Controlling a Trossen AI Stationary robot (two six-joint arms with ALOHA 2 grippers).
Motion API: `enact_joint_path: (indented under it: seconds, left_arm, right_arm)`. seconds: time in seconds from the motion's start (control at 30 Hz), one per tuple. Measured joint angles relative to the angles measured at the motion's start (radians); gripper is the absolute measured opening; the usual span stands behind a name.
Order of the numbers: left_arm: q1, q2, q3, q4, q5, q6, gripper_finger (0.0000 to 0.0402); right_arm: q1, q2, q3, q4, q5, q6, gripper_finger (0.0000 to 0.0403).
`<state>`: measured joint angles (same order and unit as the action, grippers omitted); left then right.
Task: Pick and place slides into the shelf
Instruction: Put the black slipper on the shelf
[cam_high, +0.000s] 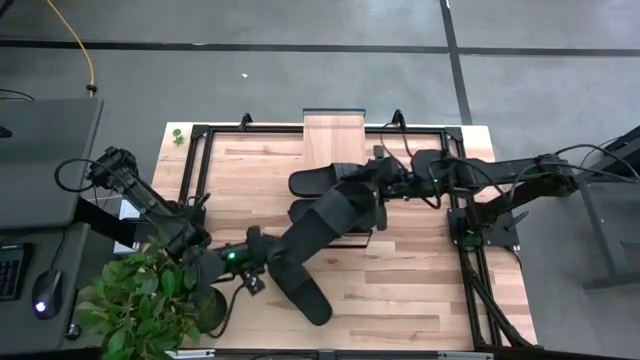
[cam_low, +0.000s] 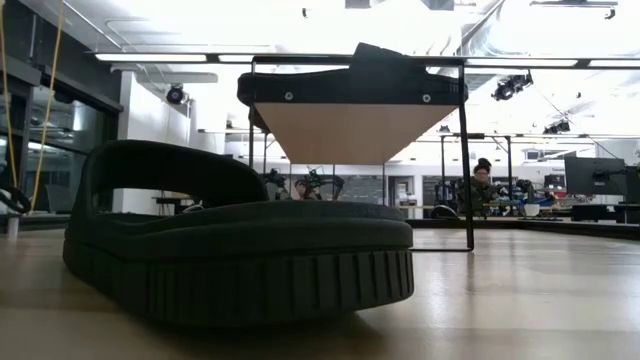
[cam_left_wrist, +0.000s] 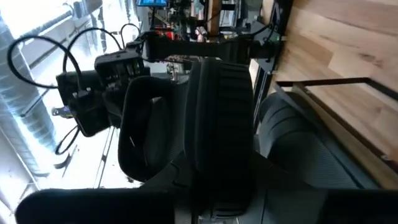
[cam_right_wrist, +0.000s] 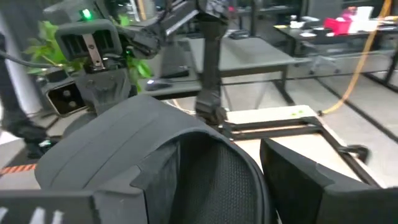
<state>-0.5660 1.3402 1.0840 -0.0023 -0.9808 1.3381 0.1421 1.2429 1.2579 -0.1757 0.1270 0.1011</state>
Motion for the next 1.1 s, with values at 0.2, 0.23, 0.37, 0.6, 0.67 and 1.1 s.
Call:
enact_joint_path:
  seconds: [0.2, 0.23, 0.37, 0.6, 0.67, 1.1]
  left_arm:
    - [0.07, -0.023, 0.0, -0.002, 0.089, 0.0, 0.0049]
    - [0.075, -0.023, 0.0, -0.002, 0.092, 0.0, 0.0049]
    - [0.077, -0.023, 0.0, -0.002, 0.095, 0.0, 0.0048]
    - [0.076, -0.024, 0.0, -0.003, 0.088, -0.007, 0.0047]
    - [0.076, -0.024, 0.0, -0.015, 0.069, -0.01, 0.0047]
    - [0.078, -0.025, -0.001, -0.13, -0.014, -0.089, 0.0046]
  right_arm:
    - [0.0, -0.033, 0.0, -0.088, 0.075, 0.033, 0.0211]
    - [0.0, -0.034, 0.0, -0.095, 0.08, 0.047, 0.0211]
    - [0.0, -0.034, 0.0, -0.108, 0.083, 0.064, 0.0211]
    - [-0.01, -0.034, 0.0, -0.113, 0.105, 0.069, 0.023]
    - [-0.02, -0.034, 0.0, -0.113, 0.124, 0.056, 0.0244]
    - [-0.095, -0.065, 0.0, -0.117, 0.206, 0.022, 0.027]
